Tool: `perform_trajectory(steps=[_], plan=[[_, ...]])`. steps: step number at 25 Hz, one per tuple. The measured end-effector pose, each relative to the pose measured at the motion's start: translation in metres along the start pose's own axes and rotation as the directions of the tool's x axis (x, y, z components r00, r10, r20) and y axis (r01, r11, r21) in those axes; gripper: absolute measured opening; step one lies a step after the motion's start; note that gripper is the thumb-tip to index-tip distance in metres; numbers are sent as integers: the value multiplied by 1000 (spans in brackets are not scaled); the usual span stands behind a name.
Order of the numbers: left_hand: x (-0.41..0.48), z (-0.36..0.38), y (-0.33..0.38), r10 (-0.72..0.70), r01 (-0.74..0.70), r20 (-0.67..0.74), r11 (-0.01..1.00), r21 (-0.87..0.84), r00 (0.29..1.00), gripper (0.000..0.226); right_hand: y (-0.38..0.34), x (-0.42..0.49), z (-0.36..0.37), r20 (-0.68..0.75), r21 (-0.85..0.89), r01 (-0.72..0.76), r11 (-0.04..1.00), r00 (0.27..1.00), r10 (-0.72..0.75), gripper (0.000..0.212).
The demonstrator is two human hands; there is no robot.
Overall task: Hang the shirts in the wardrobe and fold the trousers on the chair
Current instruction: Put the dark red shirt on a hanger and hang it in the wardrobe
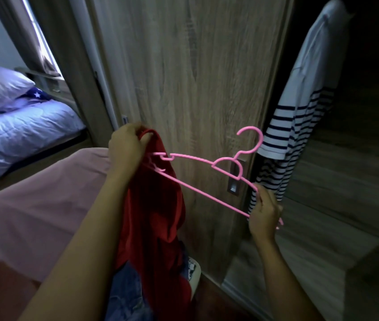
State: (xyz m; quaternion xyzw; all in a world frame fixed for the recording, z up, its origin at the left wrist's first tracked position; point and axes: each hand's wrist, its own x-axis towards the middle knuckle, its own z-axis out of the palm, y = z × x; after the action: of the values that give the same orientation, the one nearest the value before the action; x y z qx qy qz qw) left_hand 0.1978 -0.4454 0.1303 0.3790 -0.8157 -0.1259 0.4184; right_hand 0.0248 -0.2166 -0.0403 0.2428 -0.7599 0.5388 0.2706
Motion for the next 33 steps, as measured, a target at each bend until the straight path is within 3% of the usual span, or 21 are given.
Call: perform_trajectory(steps=[3, 7, 10, 13, 17, 20, 22, 26, 28, 30, 33], plan=[[-9, 7, 22, 70, -70, -5, 997, -27, 998, 20, -18, -1, 8, 50, -102, 125, 987, 991, -120, 42], [-25, 16, 51, 130, -133, -42, 986, -100, 991, 17, -47, -1, 20, -25, -68, 42, 997, 999, -43, 39], [-34, 18, 63, 78, -86, -81, 992, -97, 994, 17, -61, 5, 22, -90, -41, 25, 999, 996, -29, 31], [-41, 22, 69, 64, -73, -100, 993, -91, 993, 18, -74, 7, 23, -95, -20, -5, 1000, 996, 3, 30], [-42, 27, 69, 85, -109, -119, 969, -219, 989, 19, -80, 4, 23, -77, 62, -37, 997, 996, 42, 28], [-38, 22, 63, 191, -195, -40, 941, -277, 981, 20, -73, 4, 22, -34, 196, -154, 969, 986, 163, 25], [-36, 11, 57, 278, -254, 71, 937, -239, 958, 27, -68, 7, 20, -48, 210, -154, 966, 985, 167, 26], [-20, -13, 40, 322, -325, 62, 944, 47, 945, 36, -65, 14, 16, -59, 220, -99, 971, 992, 114, 26], [-13, -21, 34, 332, -360, 183, 921, 149, 925, 42, -65, 15, 14, -59, 240, -73, 968, 994, 90, 29], [-10, -22, 29, 357, -387, 262, 919, 75, 897, 39, -64, 18, 13, -45, 249, -34, 968, 998, 47, 29], [-19, -21, 16, 318, -314, 229, 948, -56, 920, 34, -65, 22, 11, -73, 207, 118, 971, 992, -105, 22]])
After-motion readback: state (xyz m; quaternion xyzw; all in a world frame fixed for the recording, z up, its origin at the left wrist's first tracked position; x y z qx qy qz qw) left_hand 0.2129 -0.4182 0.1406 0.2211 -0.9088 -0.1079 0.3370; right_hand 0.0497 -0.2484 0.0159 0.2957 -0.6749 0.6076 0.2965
